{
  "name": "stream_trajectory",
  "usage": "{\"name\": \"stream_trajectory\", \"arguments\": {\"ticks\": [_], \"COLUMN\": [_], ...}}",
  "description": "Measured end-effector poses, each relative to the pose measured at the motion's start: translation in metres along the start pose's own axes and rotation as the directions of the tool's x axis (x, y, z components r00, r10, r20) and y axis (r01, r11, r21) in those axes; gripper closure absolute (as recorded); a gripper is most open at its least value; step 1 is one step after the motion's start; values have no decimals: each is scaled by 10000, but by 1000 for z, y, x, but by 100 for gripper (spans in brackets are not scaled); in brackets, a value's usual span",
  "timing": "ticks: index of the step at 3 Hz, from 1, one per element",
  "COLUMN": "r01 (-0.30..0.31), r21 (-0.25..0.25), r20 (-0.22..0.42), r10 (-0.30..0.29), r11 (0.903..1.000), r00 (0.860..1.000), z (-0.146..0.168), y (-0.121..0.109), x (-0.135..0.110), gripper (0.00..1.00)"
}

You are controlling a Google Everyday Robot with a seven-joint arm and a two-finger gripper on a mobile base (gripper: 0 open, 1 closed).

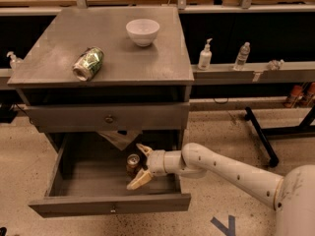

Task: Pick orange can from middle drawer and place on counter

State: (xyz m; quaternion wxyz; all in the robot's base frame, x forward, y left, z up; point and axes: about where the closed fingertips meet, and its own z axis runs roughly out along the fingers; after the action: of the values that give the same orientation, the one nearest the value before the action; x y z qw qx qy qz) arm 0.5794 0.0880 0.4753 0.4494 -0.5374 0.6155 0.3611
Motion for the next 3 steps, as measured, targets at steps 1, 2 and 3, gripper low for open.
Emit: {"name": "stream_trajectory", "arguments": {"ticks": [1,2,3], "r01": [-521,-1293,-1591], "r21": [362,1458,1887], "r20": [-69,71,147], "r10": [524,1297,1592], "r11": [9980,9808,9691], "r00": [9986,9915,9871], "z": [17,27,41], "y": [-5,-17,-22], "x": [21,34,36], "gripper": [0,1,31]}}
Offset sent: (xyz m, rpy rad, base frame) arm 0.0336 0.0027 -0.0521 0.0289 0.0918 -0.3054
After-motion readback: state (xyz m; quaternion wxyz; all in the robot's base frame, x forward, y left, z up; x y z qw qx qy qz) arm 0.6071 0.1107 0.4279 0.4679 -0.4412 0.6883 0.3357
